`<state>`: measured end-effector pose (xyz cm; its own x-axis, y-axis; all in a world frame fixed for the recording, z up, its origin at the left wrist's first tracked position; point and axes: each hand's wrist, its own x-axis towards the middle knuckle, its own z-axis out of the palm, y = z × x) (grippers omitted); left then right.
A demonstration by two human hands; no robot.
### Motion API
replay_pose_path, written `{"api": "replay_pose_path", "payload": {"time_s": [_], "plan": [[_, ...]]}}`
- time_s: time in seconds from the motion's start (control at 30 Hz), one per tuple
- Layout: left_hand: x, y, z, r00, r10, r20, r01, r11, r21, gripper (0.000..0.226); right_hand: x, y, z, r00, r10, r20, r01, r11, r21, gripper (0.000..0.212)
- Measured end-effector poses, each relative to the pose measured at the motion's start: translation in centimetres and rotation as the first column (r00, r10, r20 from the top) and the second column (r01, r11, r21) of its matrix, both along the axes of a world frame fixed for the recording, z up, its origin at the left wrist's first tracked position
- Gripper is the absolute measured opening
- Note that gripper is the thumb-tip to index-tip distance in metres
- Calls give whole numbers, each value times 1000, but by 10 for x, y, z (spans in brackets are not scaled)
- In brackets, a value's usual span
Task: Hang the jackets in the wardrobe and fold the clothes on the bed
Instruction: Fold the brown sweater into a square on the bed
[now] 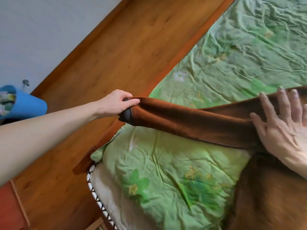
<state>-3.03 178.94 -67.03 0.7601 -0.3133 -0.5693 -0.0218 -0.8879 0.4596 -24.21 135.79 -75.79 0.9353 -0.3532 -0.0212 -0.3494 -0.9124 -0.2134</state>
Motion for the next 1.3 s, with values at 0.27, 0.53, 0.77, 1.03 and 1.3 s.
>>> {"api": "replay_pose_path", "payload": {"time_s": [0.27,0.53,0.77,1.03,1.3], "plan": [[-4,9,9,1000,28,-14,-28,999,-32,45,-36,44,-22,959,-282,40,274,951,144,69],[-12,3,23,956,138,-261,-157,986,-56,29,-18,39,-18,992,76,97,-81,996,43,63],[-30,-20,32,942,207,-264,-259,950,-177,29,-3,61,-36,777,611,-150,-621,784,-21,70],[-69,-90,49,860,256,-442,-426,837,-344,32,-25,94,1,827,559,62,-549,778,306,106],[-143,-205,60,855,119,-505,-423,723,-546,22,-70,143,61,892,-319,319,-151,455,878,55]]}}
